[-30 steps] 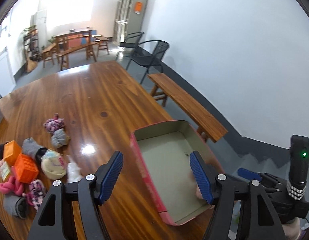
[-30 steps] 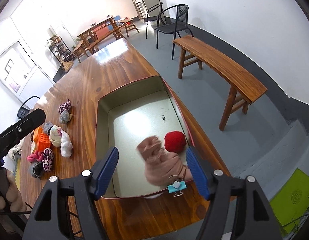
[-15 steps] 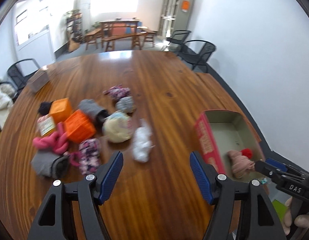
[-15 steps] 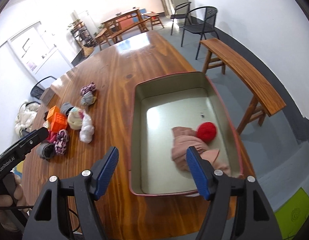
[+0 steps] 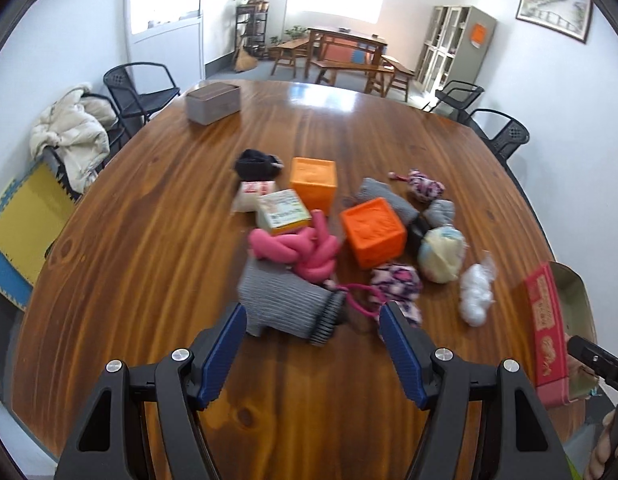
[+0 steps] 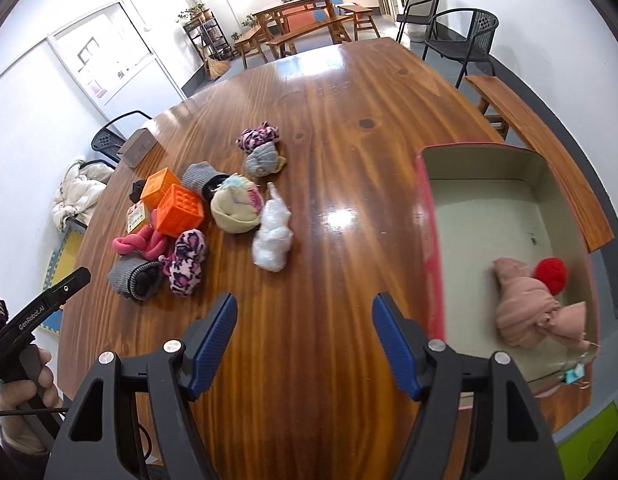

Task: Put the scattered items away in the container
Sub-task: 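Move both open tools back toward the items on the table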

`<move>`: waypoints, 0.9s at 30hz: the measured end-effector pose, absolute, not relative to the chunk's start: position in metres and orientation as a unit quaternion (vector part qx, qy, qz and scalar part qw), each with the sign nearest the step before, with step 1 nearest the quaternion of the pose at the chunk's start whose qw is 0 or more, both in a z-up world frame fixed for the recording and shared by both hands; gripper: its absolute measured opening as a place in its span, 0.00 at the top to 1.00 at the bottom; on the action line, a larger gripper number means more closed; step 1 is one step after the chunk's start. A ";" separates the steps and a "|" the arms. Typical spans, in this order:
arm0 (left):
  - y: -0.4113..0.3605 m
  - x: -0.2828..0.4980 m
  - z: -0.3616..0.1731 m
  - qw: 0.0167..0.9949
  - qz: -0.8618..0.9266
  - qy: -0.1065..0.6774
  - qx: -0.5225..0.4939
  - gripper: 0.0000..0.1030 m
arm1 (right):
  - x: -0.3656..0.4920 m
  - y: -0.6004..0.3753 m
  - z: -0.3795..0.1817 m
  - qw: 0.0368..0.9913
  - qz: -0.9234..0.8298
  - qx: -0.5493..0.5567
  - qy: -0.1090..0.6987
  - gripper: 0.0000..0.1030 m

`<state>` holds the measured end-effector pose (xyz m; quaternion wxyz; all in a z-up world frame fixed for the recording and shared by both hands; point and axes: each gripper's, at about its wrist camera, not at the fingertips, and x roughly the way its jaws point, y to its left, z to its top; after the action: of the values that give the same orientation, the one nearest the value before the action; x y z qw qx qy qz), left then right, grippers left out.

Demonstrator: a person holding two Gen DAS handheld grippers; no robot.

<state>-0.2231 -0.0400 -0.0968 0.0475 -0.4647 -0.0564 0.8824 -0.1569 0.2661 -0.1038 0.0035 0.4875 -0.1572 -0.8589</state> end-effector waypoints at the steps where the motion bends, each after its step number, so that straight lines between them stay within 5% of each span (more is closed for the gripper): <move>1: -0.045 -0.228 -0.100 0.047 0.880 -0.058 -0.469 0.31 | -0.160 0.260 -0.105 0.004 -0.858 0.489 -0.159 0.28; 27: -0.069 -0.298 -0.178 0.094 0.822 -0.093 -0.554 0.31 | -0.177 0.214 -0.135 -0.055 -0.828 0.526 -0.188 0.28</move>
<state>-0.2982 -0.0691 -0.1783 0.0936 -0.5536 -0.0927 0.8223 -0.1771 0.2142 -0.1346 -0.0550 0.5259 -0.1880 -0.8277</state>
